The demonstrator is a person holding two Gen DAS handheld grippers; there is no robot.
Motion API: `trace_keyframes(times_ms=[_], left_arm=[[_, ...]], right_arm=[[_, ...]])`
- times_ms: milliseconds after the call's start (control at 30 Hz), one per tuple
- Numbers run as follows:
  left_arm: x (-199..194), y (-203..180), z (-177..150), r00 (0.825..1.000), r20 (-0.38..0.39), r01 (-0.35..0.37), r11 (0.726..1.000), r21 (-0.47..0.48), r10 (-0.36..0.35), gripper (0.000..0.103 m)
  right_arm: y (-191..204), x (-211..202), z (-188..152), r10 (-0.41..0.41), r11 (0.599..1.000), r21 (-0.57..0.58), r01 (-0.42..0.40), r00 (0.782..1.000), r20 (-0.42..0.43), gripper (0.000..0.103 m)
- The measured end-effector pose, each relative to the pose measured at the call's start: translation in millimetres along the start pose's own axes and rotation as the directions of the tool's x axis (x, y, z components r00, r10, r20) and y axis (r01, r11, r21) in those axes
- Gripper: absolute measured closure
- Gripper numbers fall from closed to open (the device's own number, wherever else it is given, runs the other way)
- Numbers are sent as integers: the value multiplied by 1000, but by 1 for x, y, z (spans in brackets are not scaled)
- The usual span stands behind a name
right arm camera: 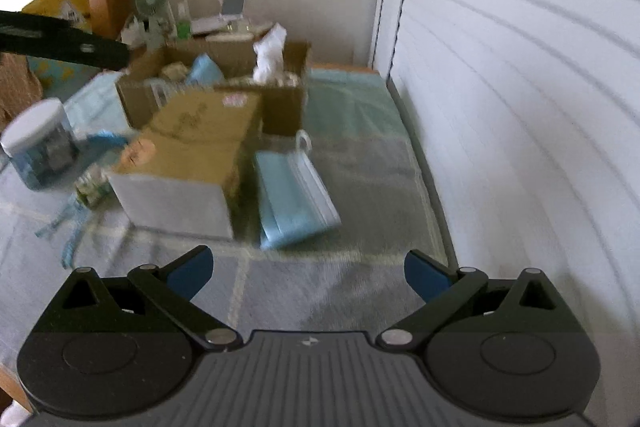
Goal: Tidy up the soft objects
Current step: 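Lower the white tissue into the box and open left tool while right tool withdraws, then move left tool to the patterned pouch while right tool approaches the blue mask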
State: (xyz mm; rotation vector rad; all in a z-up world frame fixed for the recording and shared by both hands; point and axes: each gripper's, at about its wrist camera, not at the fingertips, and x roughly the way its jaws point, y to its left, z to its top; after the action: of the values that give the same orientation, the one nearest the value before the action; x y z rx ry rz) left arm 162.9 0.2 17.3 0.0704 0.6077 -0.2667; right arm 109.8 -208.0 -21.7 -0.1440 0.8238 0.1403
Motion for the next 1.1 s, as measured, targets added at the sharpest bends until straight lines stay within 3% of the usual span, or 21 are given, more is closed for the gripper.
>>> trace_keyframes(times_ms=[367,733,867,1000,1100], left_arm=[[2,-2,-45,993,-36,-113,994,4,113,6],[24,-3,-70,983,-79,-168,986,12,169,6],[35,-1,-79,978,-100,-184,983,6,184,16],[42,3,-81,979,-113,-174,984,-29,170,34],[50,8,-81,980,-130,-160,986,-53,152,39]], right_arm=[[-2,29,-15,12,1000,4,-12,996,-93,0],[-4,27,-24,19,1000,6,-18,998,-64,0],[-4,26,-26,15,1000,11,-15,999,-50,0],[-4,25,-28,8,1000,18,-8,999,-35,0],[-3,25,-29,5,1000,20,-5,1000,-27,0]])
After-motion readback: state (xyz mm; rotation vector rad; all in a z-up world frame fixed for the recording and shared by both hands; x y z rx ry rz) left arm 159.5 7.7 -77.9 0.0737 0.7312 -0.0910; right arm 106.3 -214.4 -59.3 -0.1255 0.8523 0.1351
